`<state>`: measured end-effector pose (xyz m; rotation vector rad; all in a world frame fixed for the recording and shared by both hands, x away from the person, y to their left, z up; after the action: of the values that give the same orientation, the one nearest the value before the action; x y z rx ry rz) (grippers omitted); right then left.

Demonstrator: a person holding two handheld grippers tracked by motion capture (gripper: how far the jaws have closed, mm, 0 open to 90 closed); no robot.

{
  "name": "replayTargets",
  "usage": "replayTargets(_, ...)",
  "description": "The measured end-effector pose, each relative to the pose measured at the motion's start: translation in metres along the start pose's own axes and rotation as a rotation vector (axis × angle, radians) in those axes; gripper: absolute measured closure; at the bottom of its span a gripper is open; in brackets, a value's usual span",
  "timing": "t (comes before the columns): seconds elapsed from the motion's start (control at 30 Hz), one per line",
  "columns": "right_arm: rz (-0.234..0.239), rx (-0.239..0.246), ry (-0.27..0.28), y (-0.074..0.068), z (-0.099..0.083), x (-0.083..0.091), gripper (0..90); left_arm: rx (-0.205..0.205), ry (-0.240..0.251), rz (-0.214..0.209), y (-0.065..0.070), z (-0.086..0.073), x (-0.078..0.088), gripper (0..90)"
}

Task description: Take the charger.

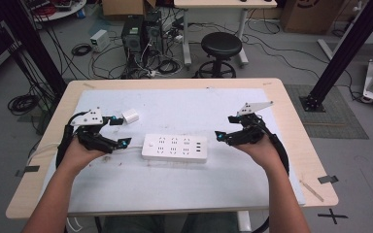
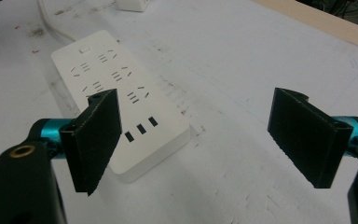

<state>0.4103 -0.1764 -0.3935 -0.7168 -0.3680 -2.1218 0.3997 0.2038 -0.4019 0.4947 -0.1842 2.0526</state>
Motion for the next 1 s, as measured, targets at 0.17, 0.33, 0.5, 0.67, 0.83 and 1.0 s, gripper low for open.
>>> replayTargets(0.17,0.006,0.004,0.000,-0.001,0.002,0.001,17.8,0.011,0.005,0.007,-0.002,0.000,0.000,16.8)
replayTargets(0.33,0.013,0.008,-0.006,-0.002,0.001,0.001,17.8,0.012,0.008,0.026,-0.006,0.000,-0.001,16.8)
replayTargets(0.5,0.010,0.012,-0.002,-0.004,0.001,0.000,17.8,0.006,0.041,0.076,-0.011,0.010,0.001,16.8)
replayTargets(0.67,0.009,0.011,-0.009,-0.004,0.001,0.000,17.8,0.011,0.017,0.104,-0.020,0.020,0.002,16.8)
replayTargets(0.83,0.009,0.011,-0.008,-0.006,0.000,-0.001,17.8,0.023,-0.024,0.127,-0.036,0.025,-0.002,16.8)
replayTargets(1.0,0.011,0.016,-0.015,-0.007,-0.002,-0.003,17.8,0.052,-0.061,0.166,-0.057,0.029,-0.011,16.8)
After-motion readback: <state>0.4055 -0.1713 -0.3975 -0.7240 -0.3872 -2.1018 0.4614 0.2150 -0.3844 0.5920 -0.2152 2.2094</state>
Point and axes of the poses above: each handheld gripper's, and its own axes: x roughly backward along the jaws, z roughly out of its top, y roughly to its right, the point moved 7 cm from there along -x, roughly forward along the jaws, and after that the axes turned 5 degrees about x, right-handed, at the moved point
